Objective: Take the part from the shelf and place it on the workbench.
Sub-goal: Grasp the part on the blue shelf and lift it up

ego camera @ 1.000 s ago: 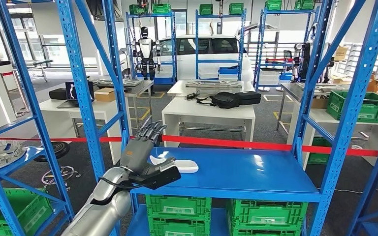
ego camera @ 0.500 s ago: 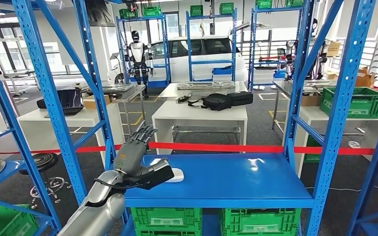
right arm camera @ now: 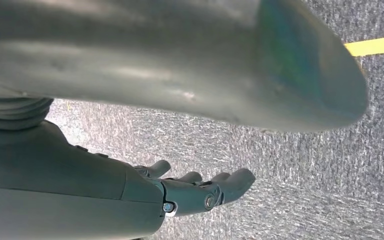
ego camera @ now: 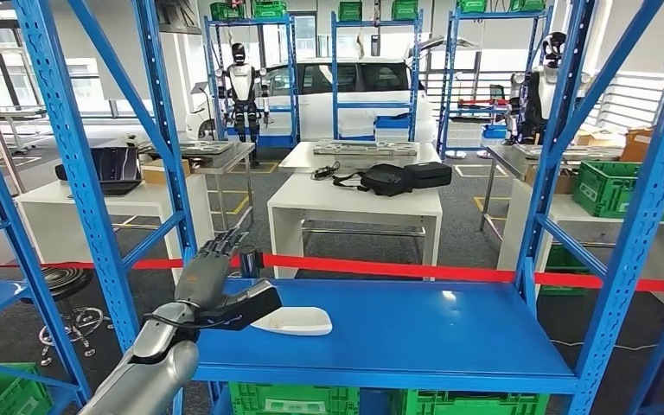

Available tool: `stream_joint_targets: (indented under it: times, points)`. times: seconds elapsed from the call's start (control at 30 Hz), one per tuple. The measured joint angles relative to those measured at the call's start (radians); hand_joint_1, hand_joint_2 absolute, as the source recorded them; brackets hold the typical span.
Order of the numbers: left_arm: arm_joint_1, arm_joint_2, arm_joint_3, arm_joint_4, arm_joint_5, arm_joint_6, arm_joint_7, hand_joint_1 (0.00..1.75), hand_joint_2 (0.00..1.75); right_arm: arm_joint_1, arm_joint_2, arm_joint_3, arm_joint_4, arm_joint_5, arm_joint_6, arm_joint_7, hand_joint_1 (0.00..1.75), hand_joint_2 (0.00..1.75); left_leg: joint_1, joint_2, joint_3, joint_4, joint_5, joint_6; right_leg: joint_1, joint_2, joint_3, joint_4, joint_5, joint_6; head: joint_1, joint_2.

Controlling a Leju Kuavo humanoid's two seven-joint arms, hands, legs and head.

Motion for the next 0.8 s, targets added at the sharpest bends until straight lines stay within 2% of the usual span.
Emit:
stream_joint_targets:
  times: [0.03,0.07,0.13,0.2,0.27,0.33,0.37,0.4,0.47,0.5,0.53,0.57,0.63,0.67,0.7,0.73,0.8]
  points:
    - [0.004,0.002,0.0,0.002,0.0,0.0,0.0,0.0,0.0,0.001,-0.001,0.0,0.0,0.001,0.0,0.0,0.0,0.0,0.001,-0.002,0.01,0.003,-0.011,-0.002,-0.001,0.0,-0.014,-0.01,0.007,0.003,0.0,0.0]
    - [0.006,0.003,0.0,0.003,-0.001,0.0,0.0,0.0,0.0,0.001,-0.002,0.0,0.0,0.001,0.0,0.0,0.0,0.0,0.003,-0.002,0.02,0.008,-0.022,-0.005,-0.003,-0.001,-0.014,-0.047,0.036,0.006,0.001,0.0]
    - [0.008,0.005,-0.001,0.004,-0.001,0.001,0.0,0.0,0.0,0.0,-0.002,0.0,0.0,0.001,0.0,0.001,0.0,0.0,0.006,-0.002,0.039,0.022,-0.049,-0.015,-0.007,-0.006,0.009,-0.167,0.135,0.012,0.001,0.0]
    - [0.009,0.006,-0.001,0.005,-0.001,0.001,0.0,0.0,0.0,-0.001,-0.003,0.0,0.001,0.002,0.0,0.005,0.0,0.0,0.008,-0.002,0.048,0.033,-0.071,-0.028,-0.005,-0.01,0.025,-0.235,0.182,0.002,0.002,0.0]
    - [0.009,0.007,-0.003,0.006,-0.002,0.0,0.0,0.0,0.0,-0.004,-0.004,0.0,0.001,0.003,-0.001,0.008,0.0,0.0,0.007,-0.003,0.052,0.037,-0.08,-0.041,-0.001,-0.01,0.033,-0.238,0.175,-0.019,0.002,0.0]
    - [0.009,0.01,-0.004,0.003,-0.002,0.0,0.0,0.0,0.0,-0.006,-0.004,0.0,0.001,0.003,-0.001,0.009,0.0,0.0,0.009,-0.004,0.055,0.049,-0.091,-0.053,-0.003,-0.009,0.05,-0.241,0.173,-0.032,0.001,0.0]
    - [0.007,0.011,-0.005,0.002,-0.003,0.0,-0.001,0.0,0.0,-0.008,-0.005,0.0,0.001,0.003,-0.001,0.009,0.0,0.0,0.011,-0.003,0.045,0.077,-0.1,-0.059,-0.004,-0.008,0.06,-0.243,0.168,-0.038,0.0,0.0]
    - [0.006,0.011,-0.006,0.002,-0.003,0.0,-0.002,0.0,0.0,-0.01,-0.006,0.0,0.001,0.003,0.0,0.009,0.0,0.0,0.015,-0.003,0.019,0.125,-0.114,-0.065,-0.005,-0.007,0.069,-0.244,0.163,-0.042,-0.001,0.0]
    - [0.007,0.013,-0.009,0.005,-0.003,-0.001,-0.003,0.0,0.0,-0.012,-0.008,0.0,0.001,0.003,0.0,0.009,0.0,0.0,0.02,-0.001,-0.063,0.256,-0.151,-0.073,-0.005,-0.005,0.084,-0.245,0.148,-0.047,-0.003,0.0]
    - [0.011,0.014,-0.01,0.006,-0.003,-0.002,-0.003,0.0,0.0,-0.012,-0.009,0.0,0.001,0.003,0.0,0.009,0.0,0.0,0.022,-0.001,-0.102,0.302,-0.163,-0.074,-0.005,-0.004,0.093,-0.245,0.14,-0.047,-0.003,0.0]
    - [0.014,0.015,-0.01,0.008,-0.003,-0.002,-0.003,0.0,0.0,-0.011,-0.009,0.0,0.001,0.003,0.001,0.009,0.0,0.0,0.022,-0.001,-0.127,0.316,-0.159,-0.074,-0.005,-0.003,0.104,-0.245,0.131,-0.046,-0.003,0.0]
    - [0.016,0.016,-0.011,0.009,-0.003,-0.003,-0.004,0.0,0.0,-0.01,-0.009,0.0,0.001,0.003,0.002,0.009,0.0,0.0,0.022,-0.001,-0.134,0.295,-0.134,-0.07,-0.004,-0.002,0.115,-0.245,0.122,-0.046,-0.004,0.0]
    - [0.015,0.018,-0.012,0.009,-0.003,-0.003,-0.006,0.0,0.0,-0.01,-0.01,0.0,0.001,0.003,0.002,0.008,0.0,0.0,0.019,0.0,-0.107,0.168,-0.035,-0.059,-0.004,-0.001,0.139,-0.246,0.103,-0.043,-0.004,0.0]
    - [0.014,0.018,-0.013,0.009,-0.003,-0.003,-0.007,0.0,0.0,-0.011,-0.009,0.0,0.001,0.003,0.003,0.008,0.0,0.0,0.016,0.0,-0.089,0.105,-0.001,-0.054,-0.004,0.0,0.149,-0.246,0.094,-0.039,-0.004,0.0]
    - [0.013,0.019,-0.014,0.01,-0.003,-0.004,-0.008,0.0,0.0,-0.011,-0.009,0.0,0.001,0.003,0.003,0.008,0.0,0.0,0.012,0.001,-0.073,0.061,0.02,-0.048,-0.004,0.0,0.155,-0.249,0.087,-0.033,-0.004,0.0]
    - [0.014,0.019,-0.015,0.01,-0.004,-0.005,-0.01,0.0,0.0,-0.011,-0.009,0.0,0.001,0.003,0.003,0.008,0.0,0.0,0.009,0.001,-0.065,0.038,0.025,-0.042,-0.004,0.001,0.16,-0.249,0.083,-0.027,-0.004,0.0]
    - [0.016,0.018,-0.016,0.009,-0.005,-0.007,-0.013,0.0,0.0,-0.012,-0.009,0.0,0.001,0.003,0.004,0.008,0.0,0.0,0.009,0.001,-0.048,0.029,0.016,-0.032,-0.002,0.001,0.168,-0.25,0.079,-0.017,-0.003,0.0]
